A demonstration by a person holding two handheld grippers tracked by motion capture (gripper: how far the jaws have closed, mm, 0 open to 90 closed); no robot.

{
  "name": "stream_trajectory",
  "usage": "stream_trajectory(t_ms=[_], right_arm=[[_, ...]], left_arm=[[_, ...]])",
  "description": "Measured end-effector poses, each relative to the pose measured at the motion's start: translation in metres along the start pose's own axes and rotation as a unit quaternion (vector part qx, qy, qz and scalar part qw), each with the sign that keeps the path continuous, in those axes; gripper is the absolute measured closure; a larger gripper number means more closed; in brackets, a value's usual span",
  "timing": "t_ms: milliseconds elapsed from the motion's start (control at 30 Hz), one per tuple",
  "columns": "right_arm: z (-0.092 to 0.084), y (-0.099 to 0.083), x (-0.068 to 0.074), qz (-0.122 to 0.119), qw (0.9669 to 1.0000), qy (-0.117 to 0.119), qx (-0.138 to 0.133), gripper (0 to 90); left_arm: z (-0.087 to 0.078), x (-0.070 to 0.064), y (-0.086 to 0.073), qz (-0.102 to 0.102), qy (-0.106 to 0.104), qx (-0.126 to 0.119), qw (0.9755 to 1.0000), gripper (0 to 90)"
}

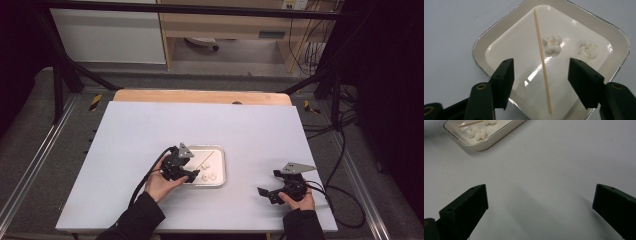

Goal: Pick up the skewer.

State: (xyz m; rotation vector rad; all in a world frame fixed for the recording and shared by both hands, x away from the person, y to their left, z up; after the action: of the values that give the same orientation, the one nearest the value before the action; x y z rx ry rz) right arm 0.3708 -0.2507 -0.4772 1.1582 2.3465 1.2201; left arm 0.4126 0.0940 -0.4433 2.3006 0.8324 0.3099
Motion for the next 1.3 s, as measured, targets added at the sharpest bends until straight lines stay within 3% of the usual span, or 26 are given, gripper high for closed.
stream_trajectory(t_ms=[400, 667, 900, 1300], right_arm=[[0.001, 0.000, 0.000, -0.001, 1.0000, 0.001, 0.001, 0.7], [0.001, 0.000, 0.000, -0.001, 1.0000, 0.001, 0.002, 0.7], [0.001, 0.000, 0.000, -0.001, 1.0000, 0.002, 0.001, 0.8], [0.001, 0.000, 0.001, 0.000, 1.0000, 0.003, 0.001, 0.7]], left_arm=[[0.015, -0.002, 0.005, -0.006, 0.015, 0.012, 0.9998, 59.7], [0.022, -0.001, 0.004, -0.011, 0.009, 0.021, 0.9997, 72.3], [0.025, -0.004, 0.003, -0.012, 0.003, 0.021, 0.9997, 79.8], [0.027, -0.007, 0.003, -0.017, 0.011, 0.013, 0.9997, 87.3]])
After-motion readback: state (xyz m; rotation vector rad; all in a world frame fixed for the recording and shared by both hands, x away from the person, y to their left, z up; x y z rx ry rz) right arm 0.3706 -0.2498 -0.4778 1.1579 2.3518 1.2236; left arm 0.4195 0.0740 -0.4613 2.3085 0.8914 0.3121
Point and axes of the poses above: each handheld gripper's, and its own axes: z roughly forward along the jaws, y roughly out of its top, x roughly to its left, the point moved 3 cm from there along z, roughly forward along the jaws, and after that the axes turned 4 degrees about -y, right-handed, at the moved point
